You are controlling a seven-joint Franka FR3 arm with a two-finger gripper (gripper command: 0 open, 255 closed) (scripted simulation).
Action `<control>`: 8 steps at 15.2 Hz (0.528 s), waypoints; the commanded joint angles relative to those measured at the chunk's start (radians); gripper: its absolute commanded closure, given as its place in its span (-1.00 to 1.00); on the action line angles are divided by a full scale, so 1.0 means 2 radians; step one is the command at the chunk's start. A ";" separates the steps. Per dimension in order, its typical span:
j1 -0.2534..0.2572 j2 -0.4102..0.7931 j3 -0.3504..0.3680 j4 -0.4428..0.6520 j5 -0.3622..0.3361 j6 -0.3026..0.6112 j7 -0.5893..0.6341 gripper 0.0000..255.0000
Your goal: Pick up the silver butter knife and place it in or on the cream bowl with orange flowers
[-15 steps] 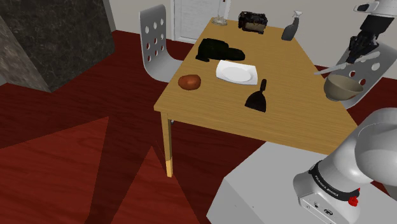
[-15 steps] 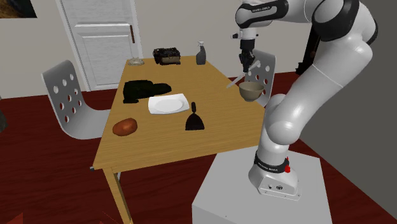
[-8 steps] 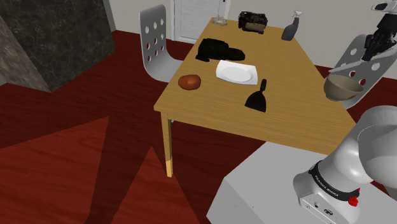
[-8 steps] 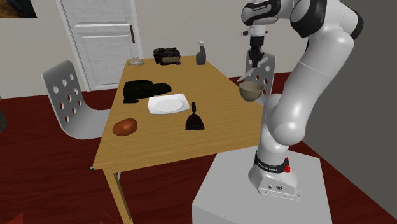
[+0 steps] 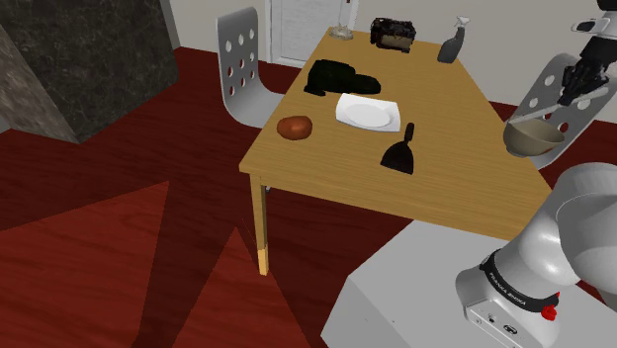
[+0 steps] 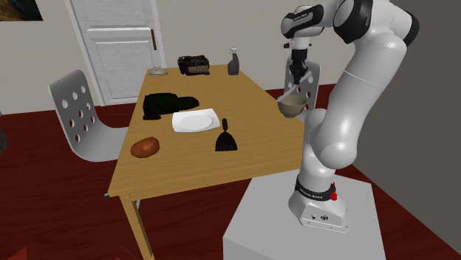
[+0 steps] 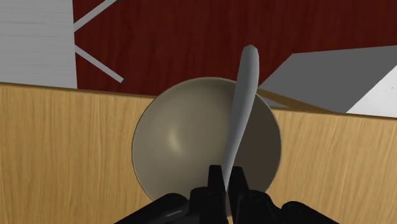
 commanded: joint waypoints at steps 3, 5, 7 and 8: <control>0.007 0.001 -0.014 -0.024 -0.002 0.027 0.003 1.00; 0.014 0.002 -0.023 -0.034 -0.003 0.040 0.003 1.00; 0.021 0.003 -0.035 -0.045 -0.004 0.053 0.004 1.00; 0.026 0.004 -0.041 -0.049 -0.004 0.059 0.004 1.00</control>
